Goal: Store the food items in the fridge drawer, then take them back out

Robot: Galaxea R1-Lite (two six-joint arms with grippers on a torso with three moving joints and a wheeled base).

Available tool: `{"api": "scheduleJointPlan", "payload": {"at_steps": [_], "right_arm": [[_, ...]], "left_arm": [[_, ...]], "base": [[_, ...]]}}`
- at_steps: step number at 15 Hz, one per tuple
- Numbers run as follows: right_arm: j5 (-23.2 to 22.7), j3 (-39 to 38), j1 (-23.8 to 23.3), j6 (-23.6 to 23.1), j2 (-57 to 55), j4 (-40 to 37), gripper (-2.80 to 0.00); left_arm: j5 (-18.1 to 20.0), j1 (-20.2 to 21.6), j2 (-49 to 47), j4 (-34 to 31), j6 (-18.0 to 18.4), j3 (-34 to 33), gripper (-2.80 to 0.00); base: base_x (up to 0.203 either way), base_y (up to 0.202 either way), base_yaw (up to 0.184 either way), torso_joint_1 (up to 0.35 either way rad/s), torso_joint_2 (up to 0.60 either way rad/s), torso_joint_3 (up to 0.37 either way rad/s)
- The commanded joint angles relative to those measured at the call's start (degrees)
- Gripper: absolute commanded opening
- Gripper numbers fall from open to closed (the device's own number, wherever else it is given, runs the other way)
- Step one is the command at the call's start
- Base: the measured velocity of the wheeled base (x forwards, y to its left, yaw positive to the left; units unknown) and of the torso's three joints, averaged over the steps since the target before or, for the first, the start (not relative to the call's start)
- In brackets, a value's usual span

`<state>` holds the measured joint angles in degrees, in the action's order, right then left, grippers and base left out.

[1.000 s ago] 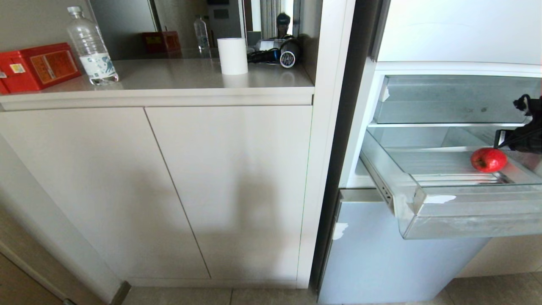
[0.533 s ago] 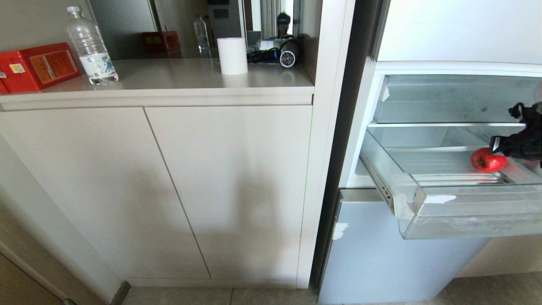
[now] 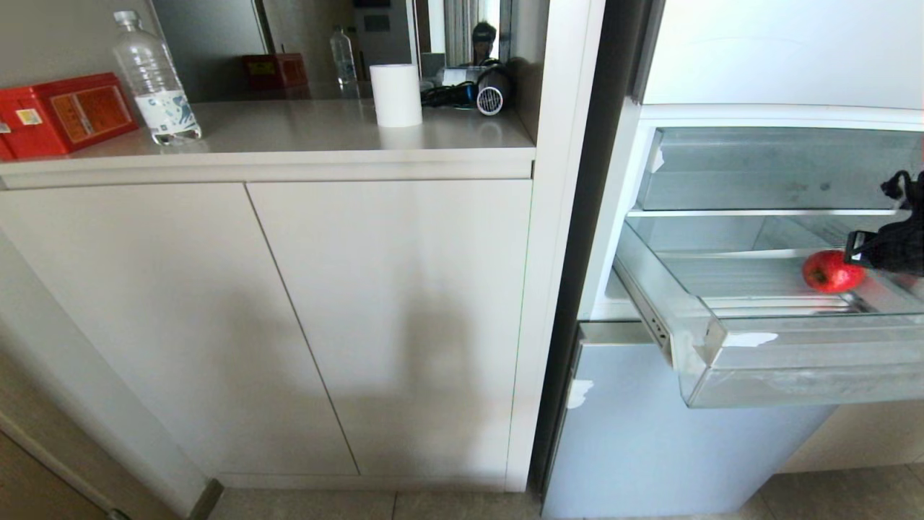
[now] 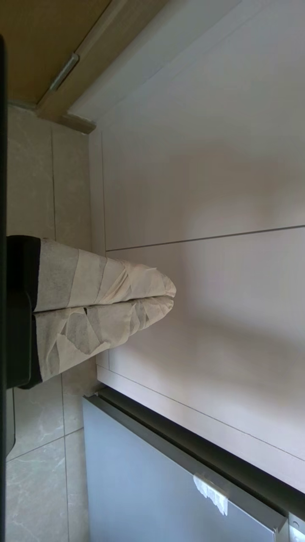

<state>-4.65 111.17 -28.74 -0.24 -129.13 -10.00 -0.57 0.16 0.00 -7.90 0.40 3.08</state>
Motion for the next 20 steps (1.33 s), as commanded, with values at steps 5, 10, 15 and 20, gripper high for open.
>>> {"api": "scheduleJointPlan", "payload": {"at_steps": [5,10,15,20], "right_arm": [[-5.98,-1.73,-0.79,2.97,5.93,-3.85,-2.80],[-2.31,1.12,-0.18,3.15,-5.12,9.00,-2.80],[1.16,1.33,1.22,2.97,-8.75,12.81,-2.80],[2.55,1.09,1.22,3.84,0.51,-1.61,-2.80]], "left_arm": [[-0.04,0.02,-0.09,-0.01,-0.05,-0.01,-2.80],[-0.04,0.02,-0.09,-0.10,0.04,-0.01,-2.80],[-0.04,0.02,-0.09,-0.01,0.04,-0.01,-2.80],[-0.04,0.02,-0.09,-0.09,-0.05,-0.01,-2.80]], "base": [[0.000,0.000,0.000,0.000,0.00,0.000],[0.000,0.000,0.000,0.000,0.00,0.000],[0.000,0.000,0.000,0.000,0.00,0.000],[0.000,0.000,0.000,0.000,0.00,0.000]]}}
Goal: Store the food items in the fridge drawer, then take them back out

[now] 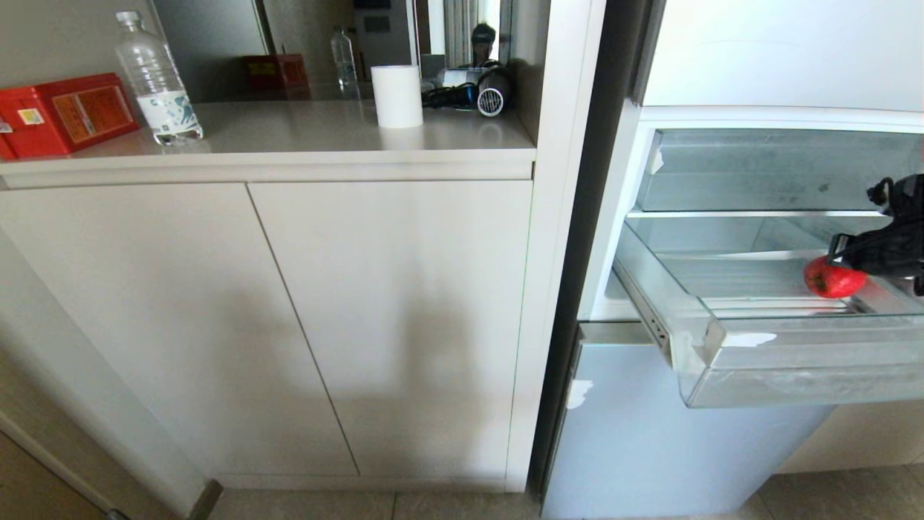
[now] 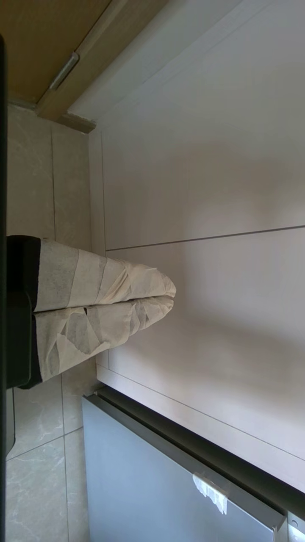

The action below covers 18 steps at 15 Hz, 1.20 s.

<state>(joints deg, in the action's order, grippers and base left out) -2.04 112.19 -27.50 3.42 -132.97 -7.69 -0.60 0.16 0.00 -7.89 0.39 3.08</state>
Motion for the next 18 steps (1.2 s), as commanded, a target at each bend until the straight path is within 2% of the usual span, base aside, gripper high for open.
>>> {"api": "scheduleJointPlan", "payload": {"at_steps": [1,4,7,10,15,18], "right_arm": [[-0.37,0.01,-0.06,0.70,7.49,-7.41,-2.80],[-4.35,-0.16,-0.26,2.46,12.90,-11.59,-2.80],[-4.32,-0.09,-0.26,3.65,10.29,-6.61,-2.80],[0.04,0.15,-0.16,3.93,6.94,-3.98,-2.80],[3.15,0.34,-0.18,3.52,1.93,1.61,-2.80],[3.33,0.32,-0.18,3.49,-1.33,9.21,-2.80]], "left_arm": [[-0.02,0.02,-0.09,-0.10,0.04,-0.01,-2.80],[-0.02,0.02,-0.09,-0.02,-0.03,-0.01,-2.80],[-0.02,0.02,-0.09,-0.02,-0.01,-0.01,-2.80],[-0.02,0.02,-0.09,-0.02,-0.03,-0.01,-2.80],[-0.02,0.02,-0.09,-0.08,0.02,-0.01,-2.80],[-0.02,0.02,-0.09,-0.02,0.05,-0.01,-2.80]], "base": [[0.000,0.000,0.000,0.000,0.00,0.000],[0.000,0.000,0.000,0.000,0.00,0.000],[0.000,0.000,0.000,0.000,0.00,0.000],[0.000,0.000,0.000,0.000,0.00,0.000],[0.000,0.000,0.000,0.000,0.00,0.000],[0.000,0.000,0.000,0.000,0.00,0.000]]}}
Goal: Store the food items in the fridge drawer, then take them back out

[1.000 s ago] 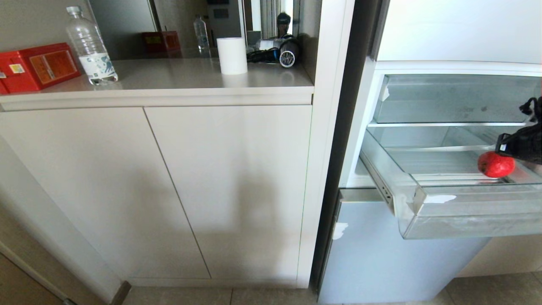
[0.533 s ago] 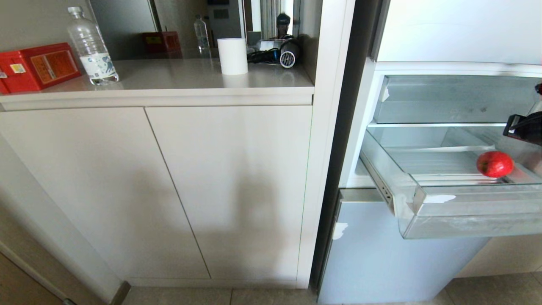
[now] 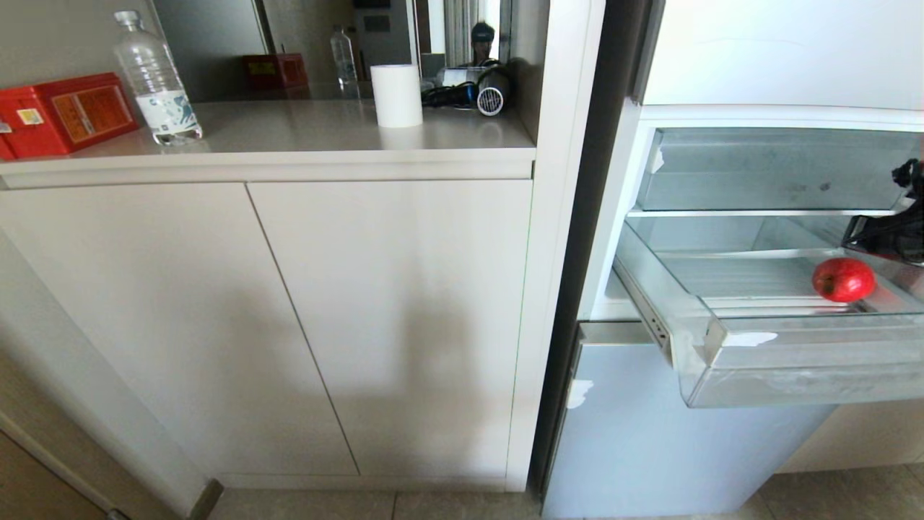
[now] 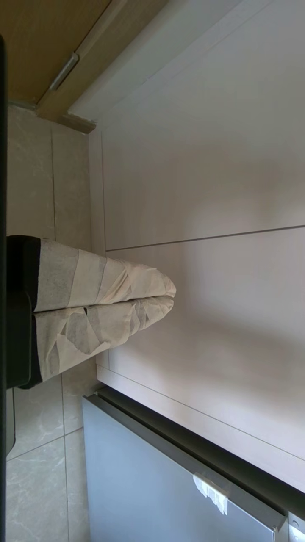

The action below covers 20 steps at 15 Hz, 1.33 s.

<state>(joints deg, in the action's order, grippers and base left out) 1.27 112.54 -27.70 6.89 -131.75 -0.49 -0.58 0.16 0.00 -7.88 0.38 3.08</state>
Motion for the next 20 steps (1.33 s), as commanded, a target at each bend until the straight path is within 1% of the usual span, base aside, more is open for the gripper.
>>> {"api": "scheduleJointPlan", "payload": {"at_steps": [1,4,7,9,10,11,12,14,15,20], "right_arm": [[0.05,-0.04,0.01,-0.08,-3.17,2.31,-2.80],[1.15,-0.04,0.01,-0.19,-4.30,0.93,-2.80],[1.10,-0.15,0.03,-0.11,-2.98,-4.61,-2.80],[0.76,-0.25,0.01,0.30,0.70,-10.55,-2.80],[0.02,-0.47,-0.02,0.51,3.23,-13.57,-2.80],[-1.84,-0.90,-0.08,0.82,6.28,-16.43,-2.80],[-4.72,-1.36,-0.19,1.50,9.37,-19.32,-2.80],[-13.00,-1.70,-0.66,3.71,12.97,-22.50,-2.80],[-13.67,-1.40,-0.75,4.12,12.86,-22.72,-2.80],[-13.40,-0.83,-0.78,3.75,9.50,-22.62,-2.80]], "left_arm": [[-0.04,0.02,-0.09,-0.04,-0.02,-0.01,-2.80],[-0.04,0.02,-0.09,-0.04,0.06,-0.01,-2.80],[-0.04,0.02,-0.09,-0.08,0.01,-0.01,-2.80],[-0.04,0.02,-0.09,-0.04,0.04,-0.01,-2.80],[-0.04,0.02,-0.09,-0.04,0.05,-0.01,-2.80],[-0.04,0.02,-0.09,-0.04,0.05,-0.01,-2.80],[-0.04,0.02,-0.09,-0.04,0.06,-0.01,-2.80],[-0.04,0.02,-0.09,-0.04,0.06,-0.01,-2.80],[-0.04,0.02,-0.09,-0.04,0.06,-0.01,-2.80],[-0.04,0.02,-0.09,-0.10,-0.01,-0.01,-2.80]], "base": [[0.000,0.000,0.000,0.000,0.00,0.000],[0.000,0.000,0.000,0.000,0.00,0.000],[0.000,0.000,0.000,0.000,0.00,0.000],[0.000,0.000,0.000,0.000,0.00,0.000],[0.000,0.000,0.000,0.000,0.00,0.000],[0.000,0.000,0.000,0.000,0.00,0.000],[0.000,0.000,0.000,0.000,0.00,0.000],[0.000,0.000,0.000,0.000,0.00,0.000],[0.000,0.000,0.000,0.000,0.00,0.000],[0.000,0.000,0.000,0.000,0.00,0.000]]}}
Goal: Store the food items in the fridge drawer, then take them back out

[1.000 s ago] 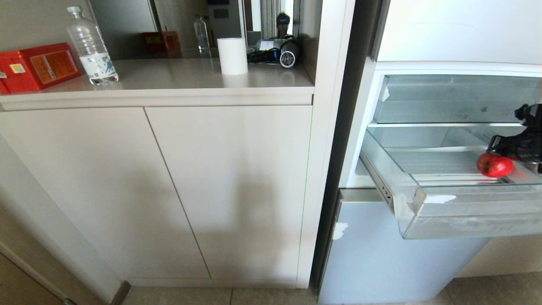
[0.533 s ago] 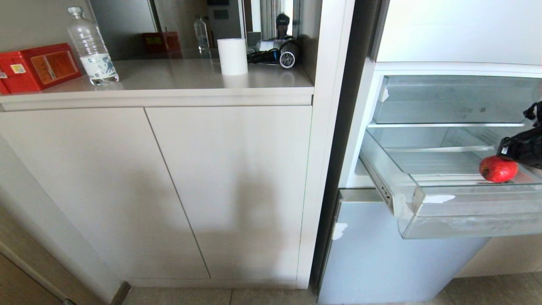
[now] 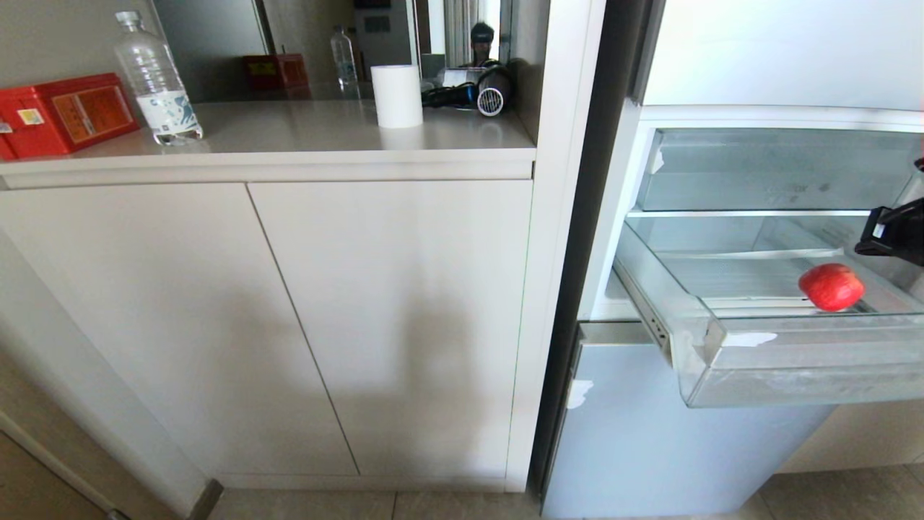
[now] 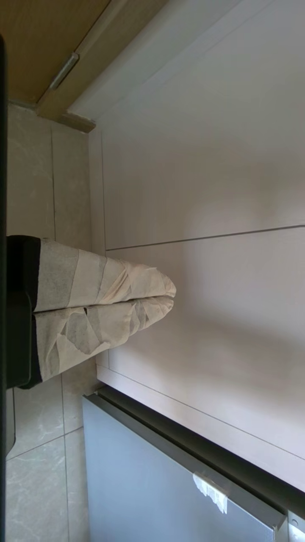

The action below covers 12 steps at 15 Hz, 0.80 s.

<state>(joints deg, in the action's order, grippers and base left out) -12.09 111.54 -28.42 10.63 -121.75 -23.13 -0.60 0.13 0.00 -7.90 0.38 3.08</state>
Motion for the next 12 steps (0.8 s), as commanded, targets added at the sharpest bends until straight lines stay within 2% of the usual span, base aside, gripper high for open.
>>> {"api": "scheduleJointPlan", "payload": {"at_steps": [1,3,4,9,12], "right_arm": [[-0.12,0.17,-0.06,-0.17,-0.64,0.06,-2.80],[-0.30,0.08,-0.06,-0.08,-0.86,0.89,-2.80],[-0.21,0.08,-0.06,-0.18,-0.95,0.89,0.00],[0.50,0.17,-0.02,-0.39,-0.98,0.87,0.00],[5.27,0.81,0.00,-1.37,-4.54,3.82,0.00]], "left_arm": [[-0.02,0.04,-0.09,-0.01,0.06,-0.01,-2.80],[-0.02,0.04,-0.09,-0.01,0.05,-0.01,-2.80],[-0.02,0.04,-0.09,-0.01,0.04,-0.01,-2.80],[-0.02,0.04,-0.09,-0.10,-0.03,-0.01,-2.80],[-0.02,0.04,-0.09,-0.01,-0.03,-0.01,-2.80]], "base": [[0.000,0.000,0.000,0.000,0.00,0.000],[0.000,0.000,0.000,0.000,0.00,0.000],[0.000,0.000,0.000,0.000,0.00,0.000],[0.000,0.000,0.000,0.000,0.00,0.000],[0.000,0.000,0.000,0.000,0.00,0.000]]}}
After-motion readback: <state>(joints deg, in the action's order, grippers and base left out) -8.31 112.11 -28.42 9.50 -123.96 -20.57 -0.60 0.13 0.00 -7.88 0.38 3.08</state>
